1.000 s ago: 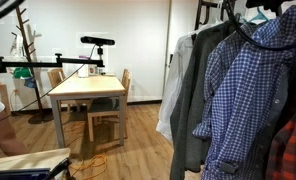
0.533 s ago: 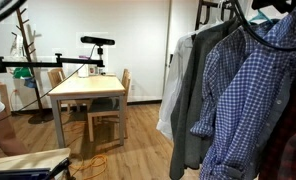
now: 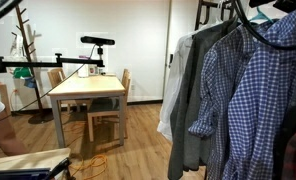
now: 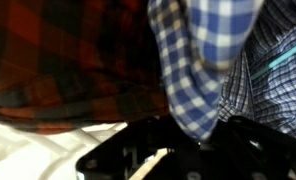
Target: Unhang the blue checkered shirt on the right side of the rail, hang the blue checkered shirt back on the rail
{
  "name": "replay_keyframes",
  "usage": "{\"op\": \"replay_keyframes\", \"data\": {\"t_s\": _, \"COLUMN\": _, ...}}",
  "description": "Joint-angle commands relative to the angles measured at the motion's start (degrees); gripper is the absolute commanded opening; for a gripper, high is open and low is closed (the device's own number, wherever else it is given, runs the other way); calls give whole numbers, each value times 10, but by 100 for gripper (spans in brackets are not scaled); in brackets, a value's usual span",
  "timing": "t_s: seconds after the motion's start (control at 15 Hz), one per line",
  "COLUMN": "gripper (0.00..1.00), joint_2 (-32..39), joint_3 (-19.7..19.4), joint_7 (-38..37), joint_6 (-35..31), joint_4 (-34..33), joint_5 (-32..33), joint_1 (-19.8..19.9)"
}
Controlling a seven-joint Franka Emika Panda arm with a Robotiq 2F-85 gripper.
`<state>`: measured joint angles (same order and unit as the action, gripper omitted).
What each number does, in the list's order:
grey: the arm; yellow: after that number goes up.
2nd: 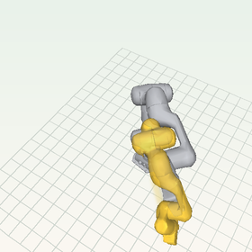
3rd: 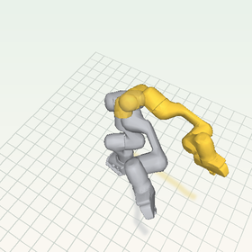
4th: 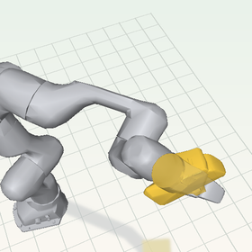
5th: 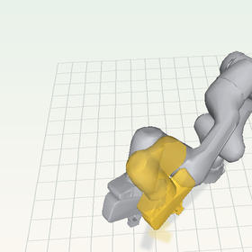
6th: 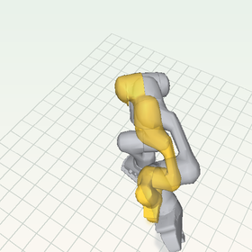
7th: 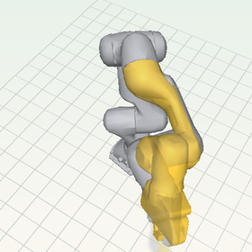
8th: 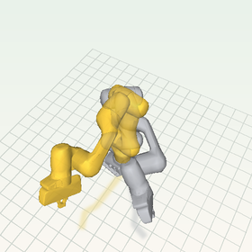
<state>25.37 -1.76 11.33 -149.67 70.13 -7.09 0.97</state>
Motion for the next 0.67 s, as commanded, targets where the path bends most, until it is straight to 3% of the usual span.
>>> {"op": "replay_keyframes", "data": {"t_s": 0.0, "gripper": 9, "joint_2": -43, "joint_3": -4, "joint_7": -11, "joint_6": 28, "joint_4": 2, "joint_5": 6, "joint_1": -3}}
{"op": "replay_keyframes", "data": {"t_s": 0.6, "gripper": 9, "joint_2": -57, "joint_3": -2, "joint_7": -25, "joint_6": 22, "joint_4": 5, "joint_5": 0, "joint_1": 2}}
